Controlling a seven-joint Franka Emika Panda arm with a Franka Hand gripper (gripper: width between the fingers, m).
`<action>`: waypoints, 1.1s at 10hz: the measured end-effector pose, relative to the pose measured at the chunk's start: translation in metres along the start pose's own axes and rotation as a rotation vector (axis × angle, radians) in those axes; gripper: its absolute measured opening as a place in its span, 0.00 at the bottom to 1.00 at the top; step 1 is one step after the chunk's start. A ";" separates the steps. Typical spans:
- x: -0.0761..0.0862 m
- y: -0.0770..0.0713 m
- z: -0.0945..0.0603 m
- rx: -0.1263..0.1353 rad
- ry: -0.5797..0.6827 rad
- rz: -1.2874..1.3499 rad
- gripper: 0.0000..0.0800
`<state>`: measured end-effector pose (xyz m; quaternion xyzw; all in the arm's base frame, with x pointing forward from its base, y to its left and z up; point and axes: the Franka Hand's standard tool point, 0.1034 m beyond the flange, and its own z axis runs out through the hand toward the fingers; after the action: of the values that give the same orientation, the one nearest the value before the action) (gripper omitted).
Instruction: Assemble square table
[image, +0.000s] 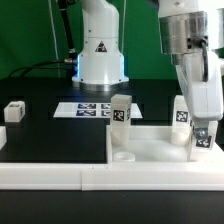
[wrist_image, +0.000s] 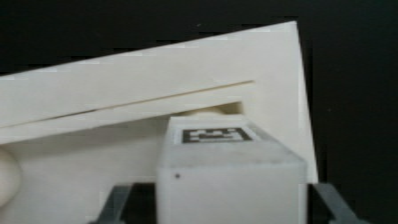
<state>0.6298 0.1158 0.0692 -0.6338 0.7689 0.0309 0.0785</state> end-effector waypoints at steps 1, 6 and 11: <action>0.000 0.000 0.000 0.000 0.000 -0.011 0.37; -0.005 0.002 0.000 -0.043 0.036 -0.659 0.81; 0.005 -0.001 -0.001 -0.100 0.078 -1.396 0.81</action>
Offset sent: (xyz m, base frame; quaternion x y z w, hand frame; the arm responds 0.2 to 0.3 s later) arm 0.0034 0.0071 0.0037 -0.0367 0.0184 -0.2647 0.9635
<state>0.6300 0.1104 0.0694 -0.9829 0.1822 -0.0141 0.0234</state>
